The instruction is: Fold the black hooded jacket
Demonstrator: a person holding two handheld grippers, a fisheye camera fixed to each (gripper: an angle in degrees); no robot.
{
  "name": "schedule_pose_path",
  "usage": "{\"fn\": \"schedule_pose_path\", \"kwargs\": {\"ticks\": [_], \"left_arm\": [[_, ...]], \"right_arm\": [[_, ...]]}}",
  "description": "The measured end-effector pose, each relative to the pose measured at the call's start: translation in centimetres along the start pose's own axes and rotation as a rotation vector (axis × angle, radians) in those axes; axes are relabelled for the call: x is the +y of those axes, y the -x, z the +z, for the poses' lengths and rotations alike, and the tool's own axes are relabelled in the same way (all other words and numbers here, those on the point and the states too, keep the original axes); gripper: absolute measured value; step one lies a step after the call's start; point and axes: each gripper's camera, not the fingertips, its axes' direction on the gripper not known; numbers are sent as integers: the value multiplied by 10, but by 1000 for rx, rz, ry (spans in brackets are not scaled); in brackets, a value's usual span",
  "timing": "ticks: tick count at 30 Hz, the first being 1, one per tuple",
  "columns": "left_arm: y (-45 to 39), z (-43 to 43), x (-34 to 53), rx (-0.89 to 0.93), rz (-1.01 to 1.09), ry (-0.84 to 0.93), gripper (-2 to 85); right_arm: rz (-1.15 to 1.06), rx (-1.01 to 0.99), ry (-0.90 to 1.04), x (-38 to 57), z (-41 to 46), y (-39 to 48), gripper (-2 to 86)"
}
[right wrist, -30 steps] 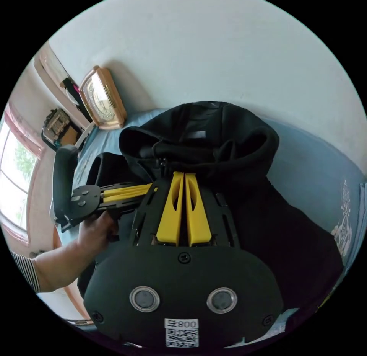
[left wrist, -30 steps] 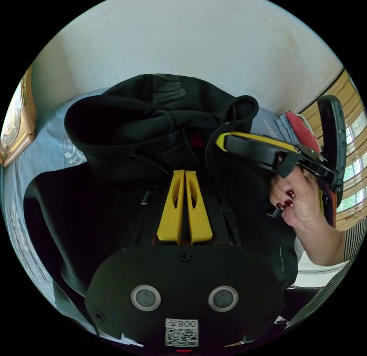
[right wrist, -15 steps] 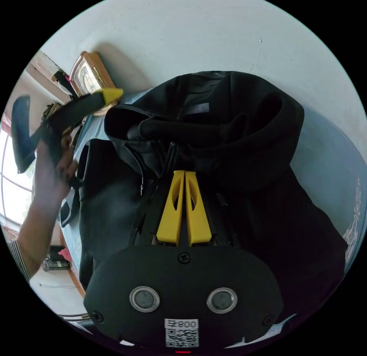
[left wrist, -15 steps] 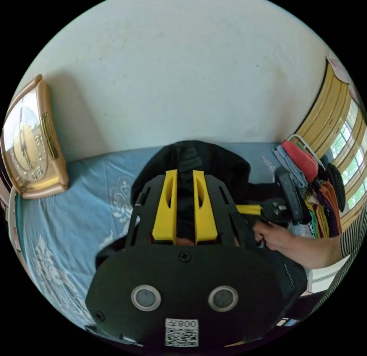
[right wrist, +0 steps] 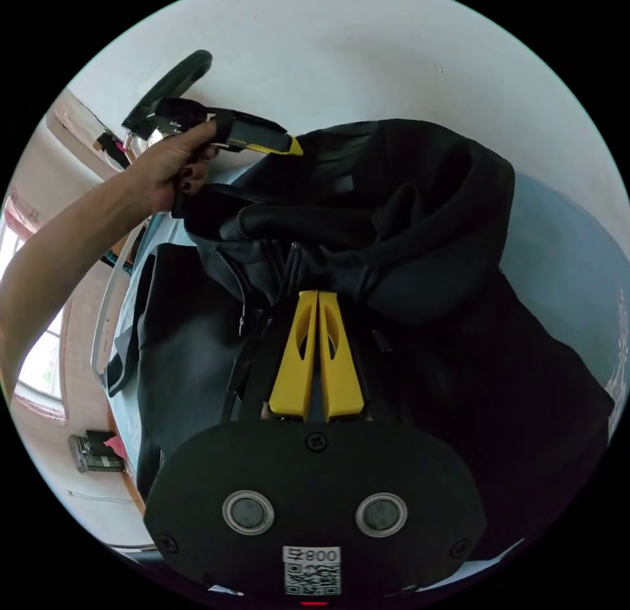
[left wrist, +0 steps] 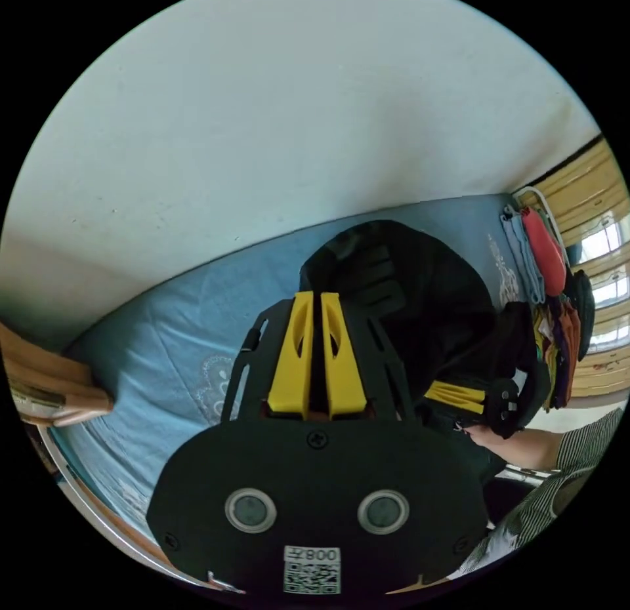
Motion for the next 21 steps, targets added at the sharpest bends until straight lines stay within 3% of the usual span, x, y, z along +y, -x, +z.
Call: {"fn": "schedule_pose_path", "kwargs": {"ticks": [5,8,13,21], "left_arm": [[-38,-76,49,66,101,-269,23],[-69,-107,96,86,168,-334,21],[-105,-99,166,67,213,-210,19],[-132,-60,233,29,270,-45,19]], "right_arm": [[28,-30,10,7,21,-29,-2],[98,-96,50,5,34,-56,-3],[219,-294,79,15,48,-110,-1],[302,-587,95,124,34,-190,22]]}}
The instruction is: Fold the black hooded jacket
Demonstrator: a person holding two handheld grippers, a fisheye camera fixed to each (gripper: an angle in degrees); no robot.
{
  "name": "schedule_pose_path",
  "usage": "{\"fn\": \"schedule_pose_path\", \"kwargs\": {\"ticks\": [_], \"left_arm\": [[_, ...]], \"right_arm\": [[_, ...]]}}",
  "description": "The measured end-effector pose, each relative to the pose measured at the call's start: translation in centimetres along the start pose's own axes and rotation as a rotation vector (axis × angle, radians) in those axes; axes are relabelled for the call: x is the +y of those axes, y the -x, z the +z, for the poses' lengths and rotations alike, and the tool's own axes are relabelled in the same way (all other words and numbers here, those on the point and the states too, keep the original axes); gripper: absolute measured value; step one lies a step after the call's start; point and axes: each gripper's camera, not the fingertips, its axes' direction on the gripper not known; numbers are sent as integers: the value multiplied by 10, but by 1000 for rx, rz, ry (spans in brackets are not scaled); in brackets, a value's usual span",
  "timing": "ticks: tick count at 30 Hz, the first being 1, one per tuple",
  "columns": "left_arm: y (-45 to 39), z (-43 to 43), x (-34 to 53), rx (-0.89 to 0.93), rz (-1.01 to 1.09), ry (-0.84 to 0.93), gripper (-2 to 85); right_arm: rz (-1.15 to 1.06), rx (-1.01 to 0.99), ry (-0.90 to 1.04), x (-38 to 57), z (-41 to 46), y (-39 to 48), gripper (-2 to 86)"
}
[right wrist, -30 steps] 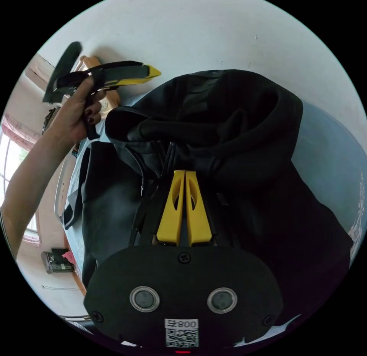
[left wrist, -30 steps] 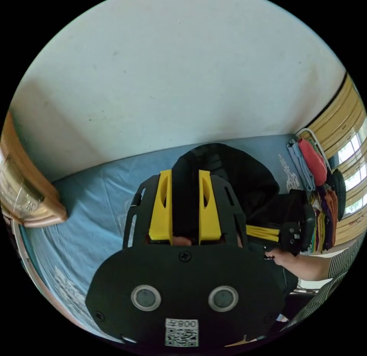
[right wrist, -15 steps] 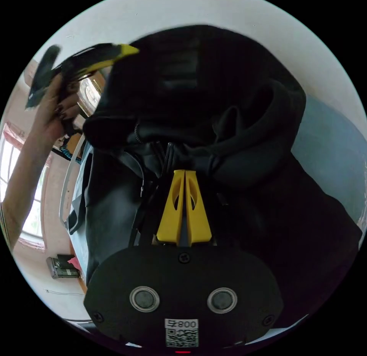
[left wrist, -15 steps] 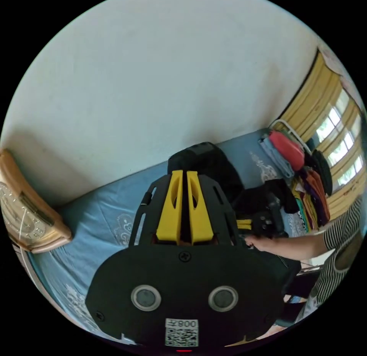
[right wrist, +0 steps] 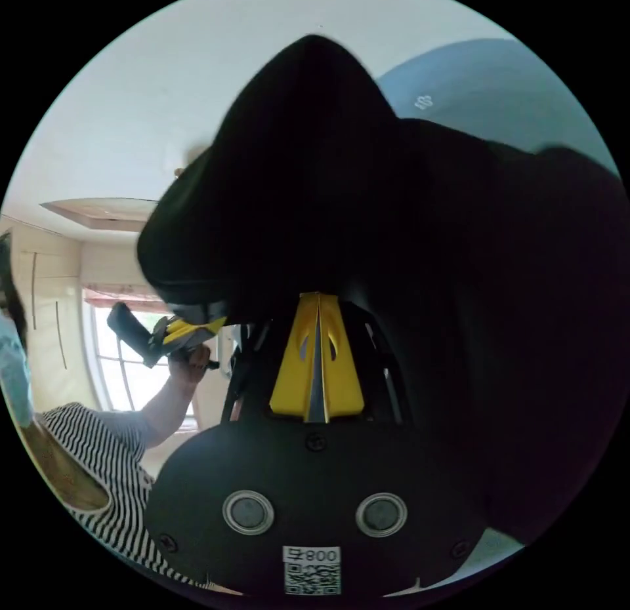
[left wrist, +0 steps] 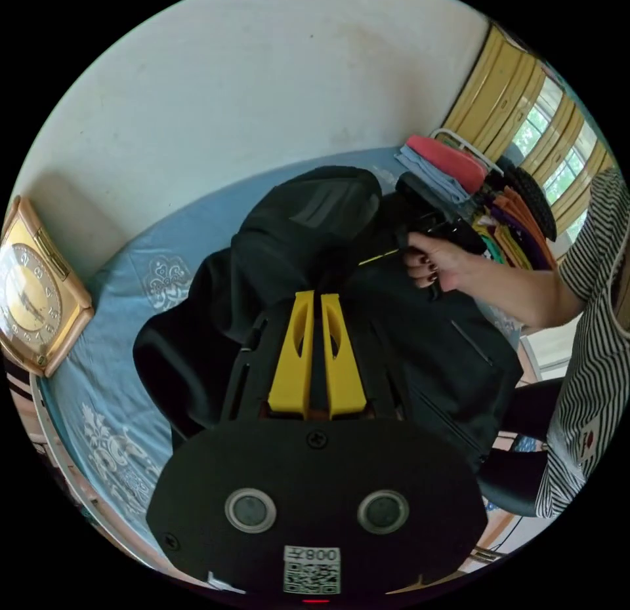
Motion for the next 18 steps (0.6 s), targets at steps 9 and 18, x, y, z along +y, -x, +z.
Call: {"fn": "schedule_pose_path", "kwargs": {"ticks": [9,18], "left_arm": [[-12,9,41,-7,17,90,17],[-9,19,80,2,37,173,19]], "right_arm": [[138,-293,-157,42,-41,-80,87],[132,-190,-31,54,-10,-100,9]]}}
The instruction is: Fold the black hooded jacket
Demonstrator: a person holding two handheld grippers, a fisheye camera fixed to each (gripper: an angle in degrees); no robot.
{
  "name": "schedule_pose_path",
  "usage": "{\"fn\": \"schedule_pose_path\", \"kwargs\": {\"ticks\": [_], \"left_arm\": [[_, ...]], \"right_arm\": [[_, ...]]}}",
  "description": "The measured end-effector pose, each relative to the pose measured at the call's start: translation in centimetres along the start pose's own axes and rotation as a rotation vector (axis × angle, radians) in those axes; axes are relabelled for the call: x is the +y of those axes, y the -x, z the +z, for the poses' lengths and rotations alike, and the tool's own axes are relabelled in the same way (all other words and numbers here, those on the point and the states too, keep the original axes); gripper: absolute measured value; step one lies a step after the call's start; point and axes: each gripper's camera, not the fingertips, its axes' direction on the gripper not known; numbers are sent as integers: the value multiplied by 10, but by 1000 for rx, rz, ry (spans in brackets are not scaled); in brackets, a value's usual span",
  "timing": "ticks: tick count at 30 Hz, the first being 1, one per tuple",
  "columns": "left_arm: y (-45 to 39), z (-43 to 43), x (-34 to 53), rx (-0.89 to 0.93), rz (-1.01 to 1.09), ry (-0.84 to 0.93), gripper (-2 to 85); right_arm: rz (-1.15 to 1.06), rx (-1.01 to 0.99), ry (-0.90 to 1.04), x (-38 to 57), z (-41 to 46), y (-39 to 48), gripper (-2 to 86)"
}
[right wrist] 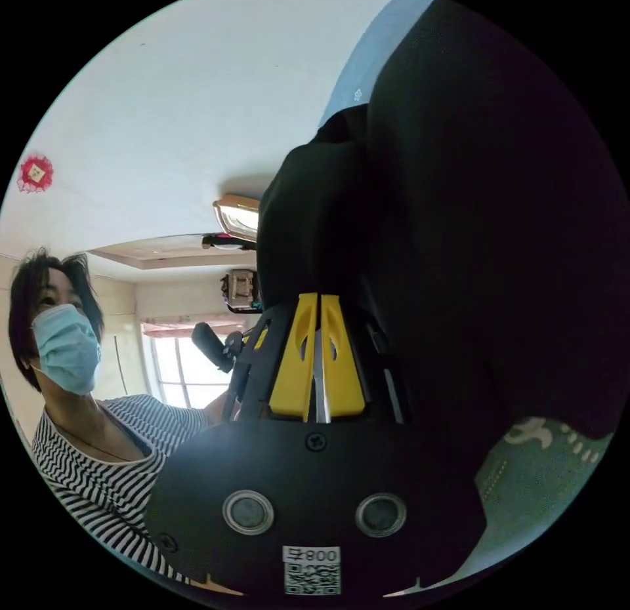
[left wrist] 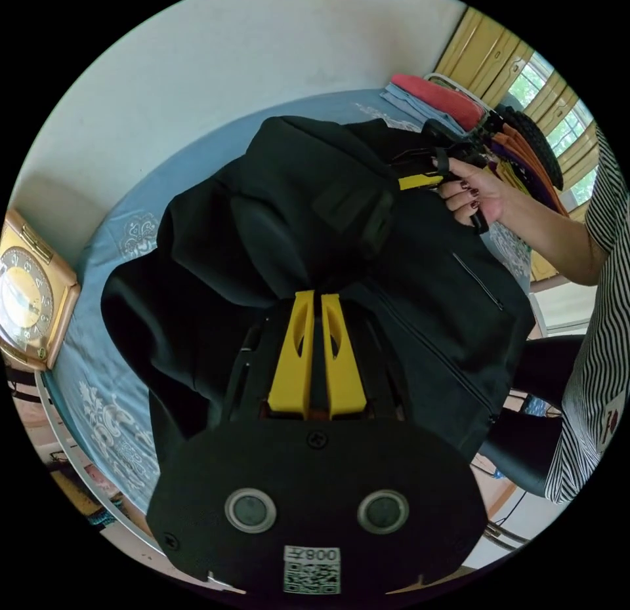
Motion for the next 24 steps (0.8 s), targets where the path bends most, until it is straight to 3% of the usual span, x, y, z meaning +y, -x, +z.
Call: {"fn": "schedule_pose_path", "kwargs": {"ticks": [6,16,20,22,24], "left_arm": [[21,26,25,105,-69,44,22],[85,8,85,274,-326,-81,21],[99,7,102,278,-354,-104,23],[104,10,107,275,-361,-94,24],[111,11,113,286,-370,-98,25]], "right_arm": [[58,96,59,12,14,-21,3],[40,99,6,23,5,13,0],[-204,147,-71,2,11,105,0],[-334,112,-27,-21,38,144,-1],[-431,258,75,-46,89,170,0]]}}
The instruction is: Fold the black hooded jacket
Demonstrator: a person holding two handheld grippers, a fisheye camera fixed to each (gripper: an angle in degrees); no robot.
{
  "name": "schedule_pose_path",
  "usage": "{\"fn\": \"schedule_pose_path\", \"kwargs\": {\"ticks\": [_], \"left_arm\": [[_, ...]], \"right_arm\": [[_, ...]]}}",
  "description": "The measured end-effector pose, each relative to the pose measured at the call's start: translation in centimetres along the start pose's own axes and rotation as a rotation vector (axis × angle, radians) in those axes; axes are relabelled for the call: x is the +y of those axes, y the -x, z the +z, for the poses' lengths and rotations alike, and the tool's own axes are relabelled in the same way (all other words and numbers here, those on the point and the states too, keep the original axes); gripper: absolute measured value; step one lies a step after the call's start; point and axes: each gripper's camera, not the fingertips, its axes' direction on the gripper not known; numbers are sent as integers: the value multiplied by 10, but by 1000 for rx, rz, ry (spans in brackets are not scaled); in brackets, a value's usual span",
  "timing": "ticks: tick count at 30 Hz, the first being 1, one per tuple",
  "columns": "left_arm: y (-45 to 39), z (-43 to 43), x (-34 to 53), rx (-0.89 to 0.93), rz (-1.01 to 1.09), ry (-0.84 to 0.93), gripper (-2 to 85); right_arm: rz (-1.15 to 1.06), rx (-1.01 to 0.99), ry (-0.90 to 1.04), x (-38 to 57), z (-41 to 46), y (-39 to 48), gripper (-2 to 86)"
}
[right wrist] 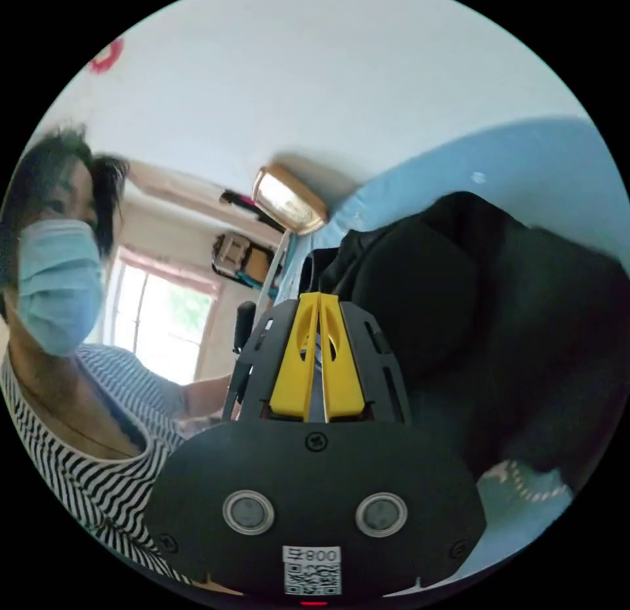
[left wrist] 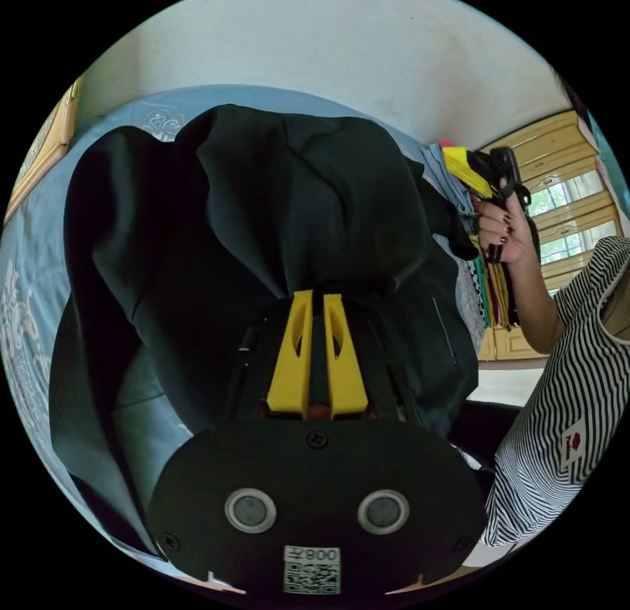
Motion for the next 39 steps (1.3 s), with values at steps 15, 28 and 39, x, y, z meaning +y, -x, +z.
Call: {"fn": "schedule_pose_path", "kwargs": {"ticks": [15,28,39], "left_arm": [[99,-50,52,416,-164,-297,24],[156,-54,50,534,-180,-455,3],[153,-11,1,170,-235,-342,1]], "right_arm": [[131,135,111,-9,86,-28,0],[126,112,88,-20,83,-11,0],[68,188,-73,-51,14,40,0]]}}
